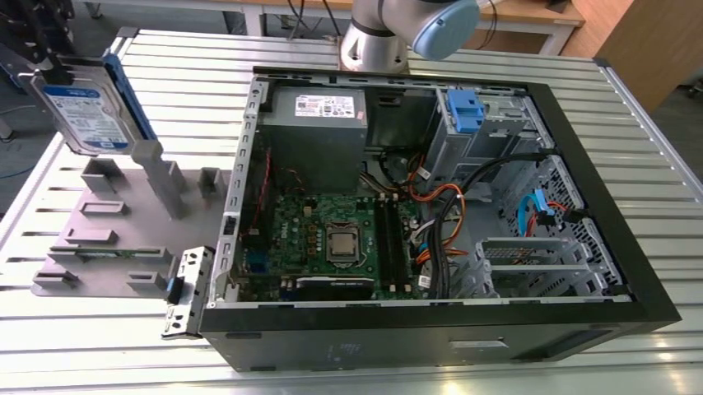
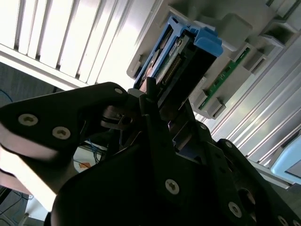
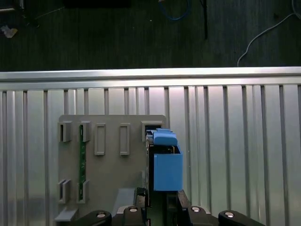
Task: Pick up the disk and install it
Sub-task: 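Pick up the disk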
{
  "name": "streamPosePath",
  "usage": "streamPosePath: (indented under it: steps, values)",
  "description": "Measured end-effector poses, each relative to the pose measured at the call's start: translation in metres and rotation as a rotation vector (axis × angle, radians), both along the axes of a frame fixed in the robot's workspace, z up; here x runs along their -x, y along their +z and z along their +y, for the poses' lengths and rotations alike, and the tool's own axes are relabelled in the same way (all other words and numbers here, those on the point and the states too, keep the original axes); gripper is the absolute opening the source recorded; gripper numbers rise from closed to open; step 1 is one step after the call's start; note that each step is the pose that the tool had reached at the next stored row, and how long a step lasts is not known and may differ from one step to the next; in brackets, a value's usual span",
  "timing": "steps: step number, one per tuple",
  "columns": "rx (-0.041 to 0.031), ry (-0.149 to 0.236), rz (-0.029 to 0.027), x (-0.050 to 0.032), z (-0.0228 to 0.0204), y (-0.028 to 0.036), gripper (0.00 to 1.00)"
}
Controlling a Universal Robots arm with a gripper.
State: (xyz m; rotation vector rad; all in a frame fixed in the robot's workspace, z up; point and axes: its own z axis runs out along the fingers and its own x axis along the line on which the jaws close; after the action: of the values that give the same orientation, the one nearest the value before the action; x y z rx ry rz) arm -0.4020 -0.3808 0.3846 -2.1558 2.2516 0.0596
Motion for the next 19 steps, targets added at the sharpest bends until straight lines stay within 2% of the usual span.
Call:
streamPosePath:
  steps: [10, 19]
  values:
    - [0.0001, 0.0, -0.0024, 0.0, 0.0, 0.0293, 0.35]
    - [0.0, 0.0, -0.0064, 0.0, 0.0, 0.0516, 0.35]
